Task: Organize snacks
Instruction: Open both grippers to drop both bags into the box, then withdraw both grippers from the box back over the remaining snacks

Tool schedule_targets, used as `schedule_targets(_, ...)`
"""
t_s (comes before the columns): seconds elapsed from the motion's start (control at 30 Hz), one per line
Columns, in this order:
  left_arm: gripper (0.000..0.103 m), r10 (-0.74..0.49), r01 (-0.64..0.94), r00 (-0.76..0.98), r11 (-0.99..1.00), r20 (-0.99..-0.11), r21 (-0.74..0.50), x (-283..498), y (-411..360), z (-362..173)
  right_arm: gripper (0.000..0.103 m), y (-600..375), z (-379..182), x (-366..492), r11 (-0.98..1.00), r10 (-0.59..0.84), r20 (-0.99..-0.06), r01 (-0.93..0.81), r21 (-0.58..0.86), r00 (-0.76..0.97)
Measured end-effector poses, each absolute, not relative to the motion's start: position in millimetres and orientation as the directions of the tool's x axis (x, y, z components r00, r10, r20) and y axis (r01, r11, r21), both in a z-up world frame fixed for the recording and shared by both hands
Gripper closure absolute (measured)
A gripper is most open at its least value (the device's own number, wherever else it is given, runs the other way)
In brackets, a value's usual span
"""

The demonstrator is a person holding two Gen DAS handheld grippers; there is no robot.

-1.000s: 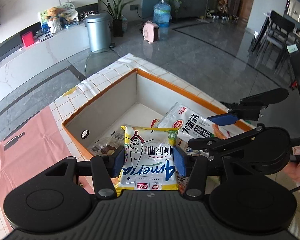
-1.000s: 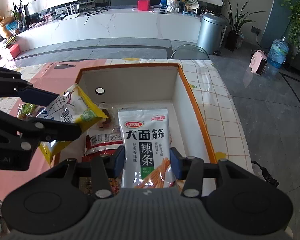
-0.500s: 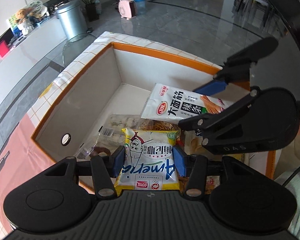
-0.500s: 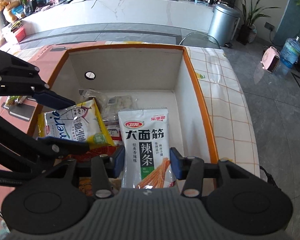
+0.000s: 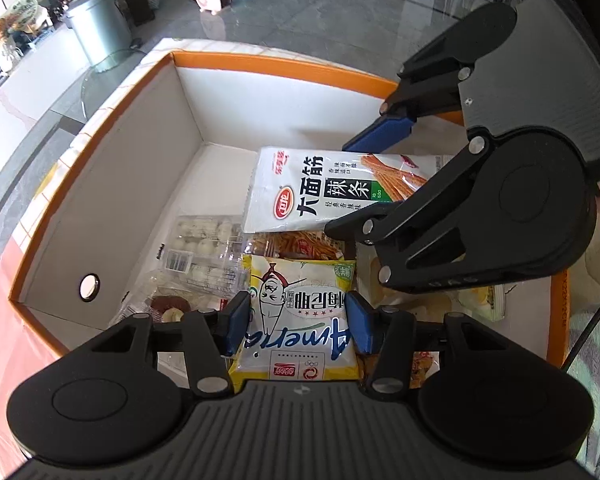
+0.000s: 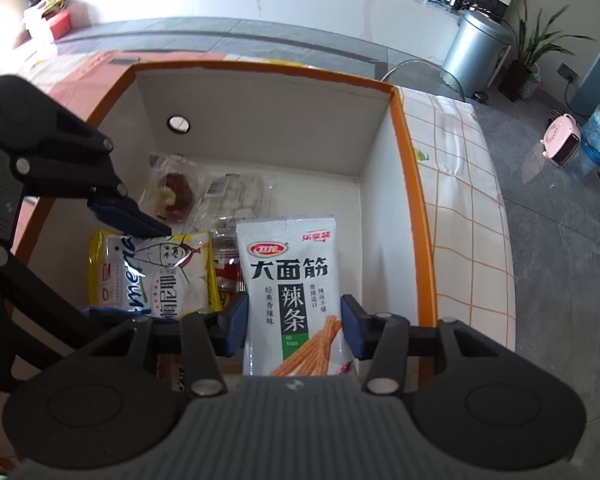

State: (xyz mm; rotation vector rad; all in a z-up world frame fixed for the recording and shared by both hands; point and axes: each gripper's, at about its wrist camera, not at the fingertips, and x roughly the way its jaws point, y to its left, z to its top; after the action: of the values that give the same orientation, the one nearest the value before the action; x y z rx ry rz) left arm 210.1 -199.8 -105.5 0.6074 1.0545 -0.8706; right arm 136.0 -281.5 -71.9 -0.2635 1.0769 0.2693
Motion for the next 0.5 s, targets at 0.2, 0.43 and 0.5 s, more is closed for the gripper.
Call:
schedule_targets(0.2,0.043,-0.302,0.842,0.223,0.539,-0.927,0.026,208.7,-199.0,-110.2,0.052,-279.5,-71.9,142.2,0.938,0.067,-0.905,-0.335,-0.086,0.419)
schedule_targets(0.43,0.035,-0.333,0.837,0.233,0.547,-0.914,0.014,197.0,-190.2,-97.3,0.046,-284.3,-60.2,139.2,0.956,0.092,-0.900,-0.289,-0.039,0.427)
schedule_targets(0.5,0.033,-0.347,0.832,0.244,0.555,-0.906,0.011,191.9,-186.9,-89.6,0.044,-284.5,-53.5,135.5,0.960,0.096,-0.895,-0.279,-0.033,0.436)
